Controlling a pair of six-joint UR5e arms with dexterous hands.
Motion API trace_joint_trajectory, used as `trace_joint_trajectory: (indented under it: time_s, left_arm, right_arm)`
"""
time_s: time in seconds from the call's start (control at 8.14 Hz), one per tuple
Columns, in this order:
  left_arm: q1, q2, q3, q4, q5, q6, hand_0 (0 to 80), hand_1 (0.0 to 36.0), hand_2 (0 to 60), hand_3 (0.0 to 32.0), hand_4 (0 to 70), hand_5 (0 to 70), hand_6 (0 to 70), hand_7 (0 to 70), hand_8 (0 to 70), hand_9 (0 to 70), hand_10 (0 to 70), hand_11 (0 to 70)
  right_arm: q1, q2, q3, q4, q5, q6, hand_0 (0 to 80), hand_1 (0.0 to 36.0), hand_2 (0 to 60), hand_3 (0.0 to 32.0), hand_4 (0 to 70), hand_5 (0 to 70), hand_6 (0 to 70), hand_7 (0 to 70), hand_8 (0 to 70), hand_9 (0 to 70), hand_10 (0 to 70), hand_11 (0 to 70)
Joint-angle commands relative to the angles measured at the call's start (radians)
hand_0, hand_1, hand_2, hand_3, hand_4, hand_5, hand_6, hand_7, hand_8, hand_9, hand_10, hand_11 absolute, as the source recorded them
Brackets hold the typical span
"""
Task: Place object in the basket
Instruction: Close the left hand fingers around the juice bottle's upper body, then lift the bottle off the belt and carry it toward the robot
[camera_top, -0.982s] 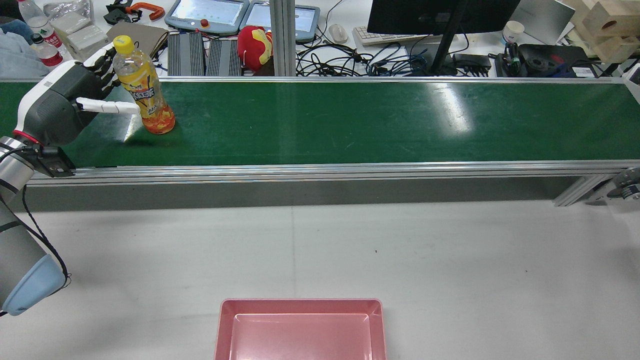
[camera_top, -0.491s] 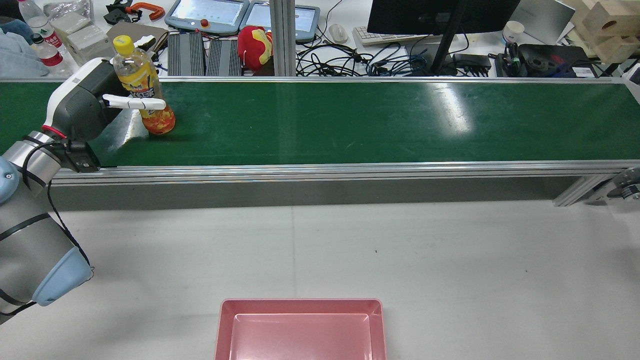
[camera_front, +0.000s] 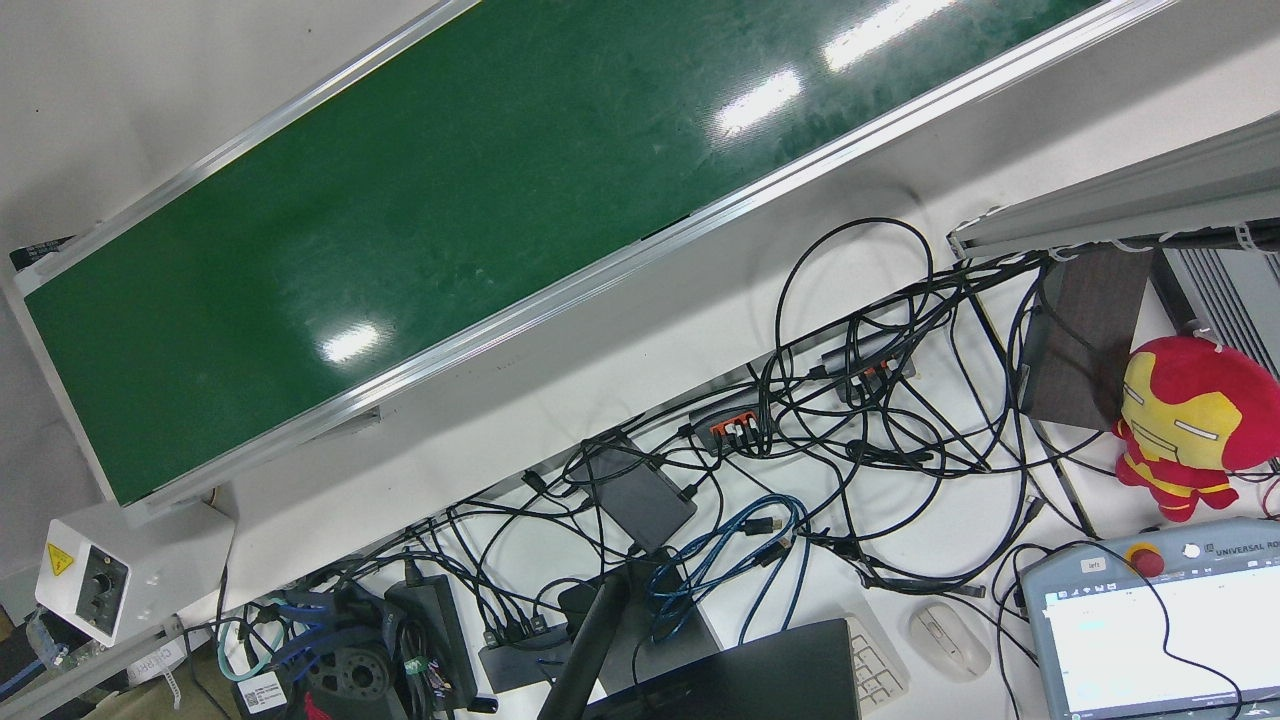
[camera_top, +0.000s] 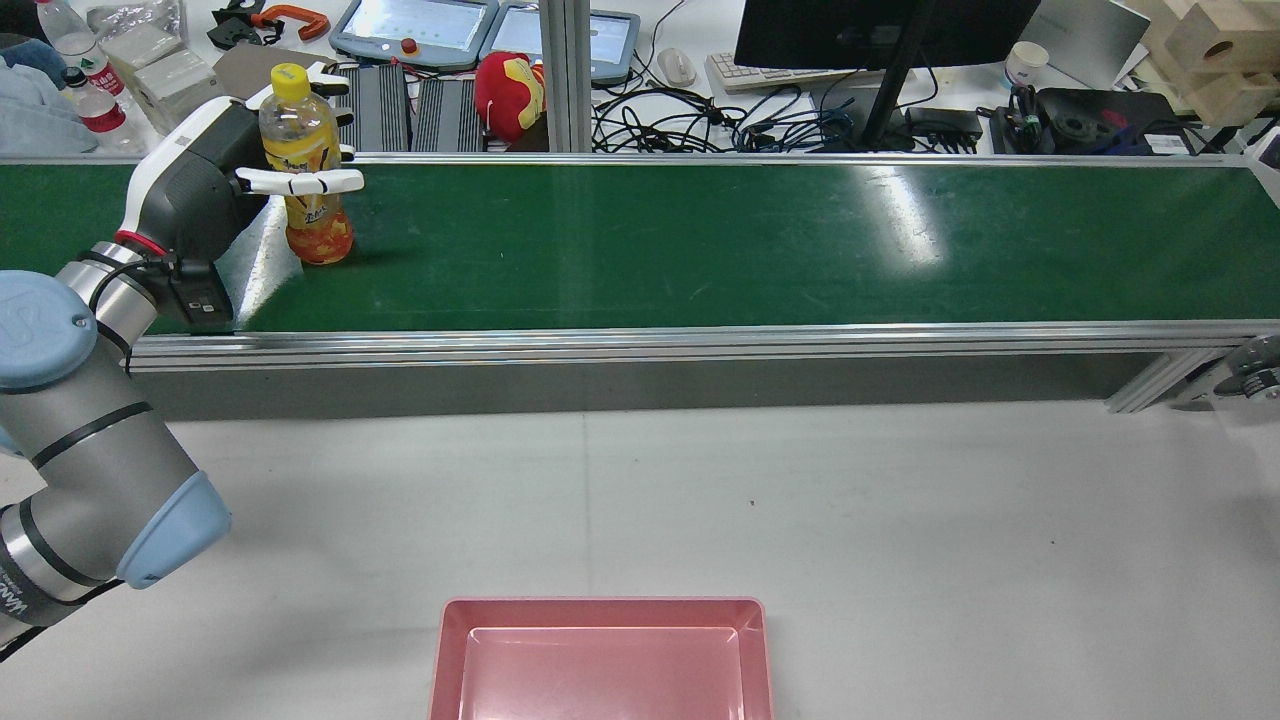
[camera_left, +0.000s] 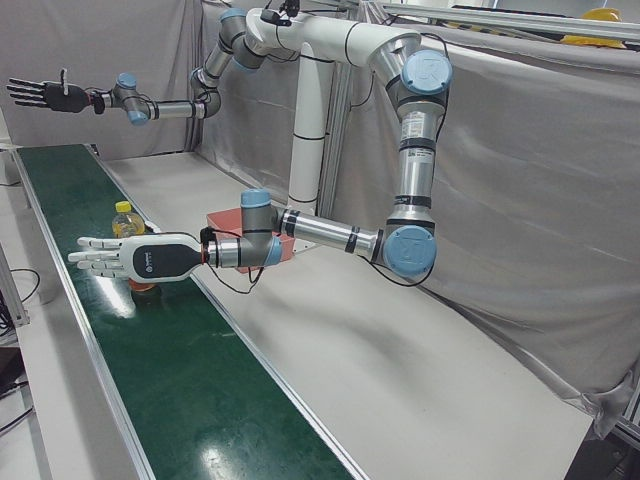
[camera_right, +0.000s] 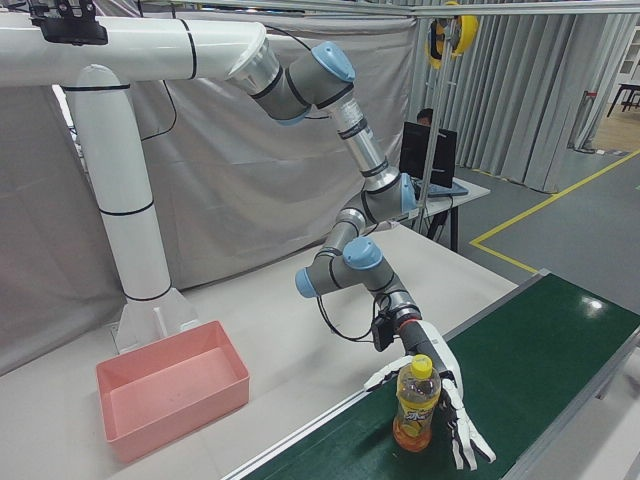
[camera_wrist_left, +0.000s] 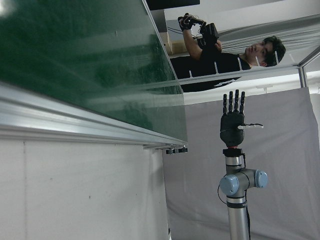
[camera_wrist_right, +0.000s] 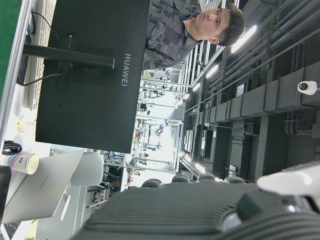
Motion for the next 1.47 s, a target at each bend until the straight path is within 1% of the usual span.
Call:
trace_joint_trajectory:
  time_s: [0.0,0.12,0.25,0.37,0.49,0.61,0.74,0.86,0.98,1.11,1.23,1.35]
  left_arm:
    - [0.001,-0.033,-0.010,0.118,-0.093,-0.007,67.1,28.7,60.0,0.0,53.4,70.0,63.6,70.0,70.0,70.0,70.0,70.0]
    - [-0.001,-0.033,-0.013,0.124,-0.087,-0.010,72.4,34.6,60.0,0.0,65.2,70.0,70.0,70.0,70.0,70.0,70.0,70.0]
    - [0.002,-0.027,-0.025,0.127,-0.077,-0.054,72.6,36.0,60.0,0.0,67.2,70.0,70.0,70.0,70.0,70.0,70.0,70.0]
    - [0.002,-0.029,-0.034,0.124,0.010,-0.087,69.0,36.0,60.0,0.0,67.4,70.0,70.0,70.0,70.0,70.0,70.0,70.0]
    - [0.001,-0.029,-0.071,0.120,0.096,-0.087,63.8,35.6,60.0,0.0,66.6,70.0,70.0,70.0,70.0,70.0,70.0,70.0]
    - [0.002,-0.023,-0.126,0.120,0.139,-0.087,63.0,33.9,60.0,0.0,64.2,70.0,70.0,70.0,70.0,70.0,70.0,70.0]
    - [0.007,-0.021,-0.182,0.121,0.199,-0.084,63.2,33.7,60.0,0.0,63.1,70.0,70.0,70.0,70.0,70.0,70.0,70.0]
    - [0.007,-0.023,-0.215,0.121,0.297,-0.081,63.4,33.8,60.0,0.0,62.1,70.0,70.0,70.0,70.0,70.0,70.0,70.0]
    - [0.028,-0.024,-0.252,0.121,0.386,-0.076,64.2,34.0,60.0,0.0,62.3,70.0,70.0,70.0,70.0,70.0,70.0,70.0]
    - [0.104,-0.018,-0.287,0.123,0.414,-0.076,67.7,34.4,60.0,0.0,60.0,70.0,70.0,70.0,70.0,70.0,70.0,70.0]
    - [0.226,-0.021,-0.296,0.120,0.416,-0.075,70.6,34.9,60.0,0.0,58.6,70.0,70.0,70.0,70.0,70.0,70.0,70.0]
    - [0.335,-0.027,-0.301,0.120,0.416,-0.020,69.8,35.5,60.0,0.0,58.7,70.0,70.0,70.0,70.0,70.0,70.0,70.0]
  right_arm:
    - [-0.001,0.000,0.001,0.000,0.000,0.001,0.0,0.0,0.0,0.0,0.0,0.0,0.0,0.0,0.0,0.0,0.0,0.0]
    - [-0.001,0.000,0.001,0.000,0.000,0.001,0.0,0.0,0.0,0.0,0.0,0.0,0.0,0.0,0.0,0.0,0.0,0.0]
    - [0.001,0.000,0.001,0.000,-0.001,-0.001,0.0,0.0,0.0,0.0,0.0,0.0,0.0,0.0,0.0,0.0,0.0,0.0]
    - [0.001,0.000,0.001,0.000,-0.001,-0.001,0.0,0.0,0.0,0.0,0.0,0.0,0.0,0.0,0.0,0.0,0.0,0.0]
    - [-0.001,0.000,0.001,0.000,-0.001,-0.001,0.0,0.0,0.0,0.0,0.0,0.0,0.0,0.0,0.0,0.0,0.0,0.0]
    - [0.001,0.000,0.001,0.000,0.000,-0.001,0.0,0.0,0.0,0.0,0.0,0.0,0.0,0.0,0.0,0.0,0.0,0.0]
    - [0.001,0.000,0.001,0.000,-0.001,0.001,0.0,0.0,0.0,0.0,0.0,0.0,0.0,0.0,0.0,0.0,0.0,0.0]
    - [-0.001,0.000,0.001,0.000,-0.001,0.001,0.0,0.0,0.0,0.0,0.0,0.0,0.0,0.0,0.0,0.0,0.0,0.0]
    - [-0.001,0.000,0.001,0.000,-0.001,-0.001,0.0,0.0,0.0,0.0,0.0,0.0,0.0,0.0,0.0,0.0,0.0,0.0]
    - [0.001,0.000,0.001,0.000,-0.001,0.001,0.0,0.0,0.0,0.0,0.0,0.0,0.0,0.0,0.0,0.0,0.0,0.0]
    - [0.001,0.000,0.001,0.000,0.000,0.001,0.0,0.0,0.0,0.0,0.0,0.0,0.0,0.0,0.0,0.0,0.0,0.0]
    - [0.001,0.000,0.001,0.000,-0.001,-0.001,0.0,0.0,0.0,0.0,0.0,0.0,0.0,0.0,0.0,0.0,0.0,0.0]
